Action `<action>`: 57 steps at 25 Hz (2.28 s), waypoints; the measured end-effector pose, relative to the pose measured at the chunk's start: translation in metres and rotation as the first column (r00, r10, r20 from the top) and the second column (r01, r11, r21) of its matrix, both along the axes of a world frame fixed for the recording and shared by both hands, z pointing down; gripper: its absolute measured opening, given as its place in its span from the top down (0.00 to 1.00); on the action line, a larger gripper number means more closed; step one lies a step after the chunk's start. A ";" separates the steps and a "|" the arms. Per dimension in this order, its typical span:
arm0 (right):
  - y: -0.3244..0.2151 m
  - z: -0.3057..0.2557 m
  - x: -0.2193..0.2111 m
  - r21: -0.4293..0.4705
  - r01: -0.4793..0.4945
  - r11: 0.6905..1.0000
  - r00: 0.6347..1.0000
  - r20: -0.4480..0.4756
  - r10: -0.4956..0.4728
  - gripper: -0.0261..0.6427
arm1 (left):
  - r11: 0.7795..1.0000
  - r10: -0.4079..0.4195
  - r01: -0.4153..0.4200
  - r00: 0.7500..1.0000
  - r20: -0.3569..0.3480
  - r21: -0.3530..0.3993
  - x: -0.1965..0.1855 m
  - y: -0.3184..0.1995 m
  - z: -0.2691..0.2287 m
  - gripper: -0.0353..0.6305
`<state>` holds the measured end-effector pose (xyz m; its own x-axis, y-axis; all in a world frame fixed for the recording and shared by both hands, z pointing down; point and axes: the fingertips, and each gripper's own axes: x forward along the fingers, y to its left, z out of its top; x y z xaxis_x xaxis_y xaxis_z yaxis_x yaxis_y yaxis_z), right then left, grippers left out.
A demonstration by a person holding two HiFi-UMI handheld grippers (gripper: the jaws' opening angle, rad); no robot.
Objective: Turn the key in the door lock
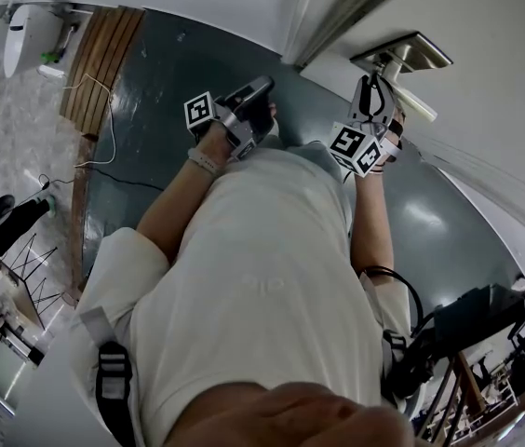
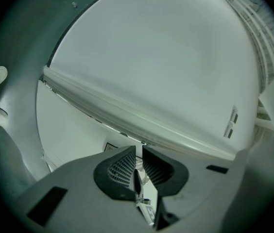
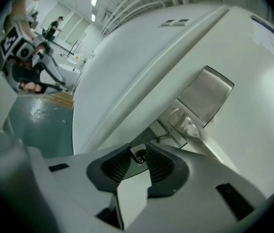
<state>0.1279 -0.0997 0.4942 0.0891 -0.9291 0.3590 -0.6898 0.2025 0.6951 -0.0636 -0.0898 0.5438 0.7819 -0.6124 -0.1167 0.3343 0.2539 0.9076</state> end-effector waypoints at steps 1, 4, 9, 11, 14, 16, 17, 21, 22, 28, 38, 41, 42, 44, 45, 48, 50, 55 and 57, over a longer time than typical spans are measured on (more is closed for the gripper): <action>0.000 -0.002 0.000 0.003 -0.007 1.000 0.998 0.056 0.007 0.81 | 1.000 -0.002 0.002 1.000 0.000 0.000 -0.001 0.000 0.000 0.88; -0.001 -0.003 0.003 0.008 -0.025 1.000 0.979 0.204 0.023 0.81 | 1.000 -0.007 0.007 1.000 0.004 -0.002 -0.002 0.000 0.002 0.88; -0.004 -0.005 0.007 0.019 -0.071 0.997 0.888 0.456 0.055 0.81 | 1.000 -0.013 0.013 1.000 0.009 -0.008 -0.002 -0.001 0.004 0.88; -0.002 -0.004 0.012 0.008 -0.106 0.994 0.805 0.587 0.081 0.81 | 1.000 -0.016 0.016 1.000 0.009 -0.009 -0.004 0.000 0.005 0.88; -0.002 -0.003 0.019 -0.006 -0.157 0.988 0.578 0.810 0.097 0.84 | 1.000 -0.019 0.019 1.000 0.010 -0.009 -0.004 0.000 0.004 0.88; -0.002 -0.003 0.021 -0.016 -0.173 0.985 0.451 0.887 0.094 0.84 | 1.000 -0.020 0.020 1.000 0.009 -0.010 -0.004 0.001 0.004 0.88; -0.002 -0.003 0.022 -0.024 -0.180 0.983 0.376 0.922 0.091 0.84 | 1.000 -0.020 0.020 1.000 0.009 -0.010 -0.004 0.001 0.004 0.88; -0.001 -0.004 0.025 -0.068 -0.205 0.976 -0.067 0.996 0.055 0.86 | 1.000 -0.022 0.022 1.000 0.013 -0.008 -0.005 0.002 0.004 0.88; -0.001 -0.004 0.026 -0.076 -0.209 0.975 -0.154 0.987 0.044 0.86 | 1.000 -0.023 0.023 1.000 0.014 -0.009 -0.006 0.002 0.004 0.88; 0.005 0.009 0.033 -0.154 -0.217 0.964 -0.599 0.801 -0.007 0.88 | 0.999 -0.027 0.027 0.999 0.017 -0.017 -0.008 0.002 0.004 0.88; 0.005 0.017 0.034 -0.083 -0.176 0.981 -0.882 0.456 -0.120 0.90 | 0.999 -0.020 0.020 1.000 0.023 -0.028 -0.007 0.002 0.008 0.88; 0.004 0.017 0.033 -0.078 -0.155 0.985 -0.888 0.448 -0.105 0.90 | 1.000 -0.013 0.014 1.000 0.023 -0.027 -0.005 0.002 0.007 0.88; 0.004 0.017 0.032 -0.080 -0.150 0.986 -0.890 0.445 -0.099 0.90 | 1.000 -0.012 0.012 1.000 0.023 -0.026 -0.005 0.002 0.007 0.88; 0.003 0.016 0.032 -0.089 -0.143 0.986 -0.892 0.443 -0.090 0.90 | 1.000 -0.009 0.009 1.000 0.023 -0.024 -0.004 0.001 0.007 0.88; 0.003 0.016 0.032 -0.097 -0.141 0.985 -0.892 0.445 -0.084 0.90 | 1.000 -0.007 0.008 1.000 0.024 -0.024 -0.004 0.001 0.007 0.88; 0.006 0.011 0.029 -0.136 -0.123 0.983 -0.865 0.501 -0.039 0.90 | 1.000 -0.005 0.006 1.000 0.022 -0.025 -0.002 -0.001 0.008 0.88; 0.011 0.005 0.026 -0.163 -0.094 0.982 -0.786 0.618 0.027 0.89 | 1.000 -0.005 0.006 1.000 0.017 -0.024 0.000 -0.002 0.008 0.88; 0.029 -0.004 0.023 -0.191 -0.070 0.979 -0.188 0.967 0.175 0.88 | 1.000 -0.004 0.005 1.000 0.009 -0.025 0.002 -0.004 0.009 0.88; 0.033 -0.008 0.023 -0.142 -0.070 0.987 0.240 0.958 0.155 0.88 | 1.000 -0.003 0.004 1.000 0.008 -0.024 0.002 -0.005 0.008 0.88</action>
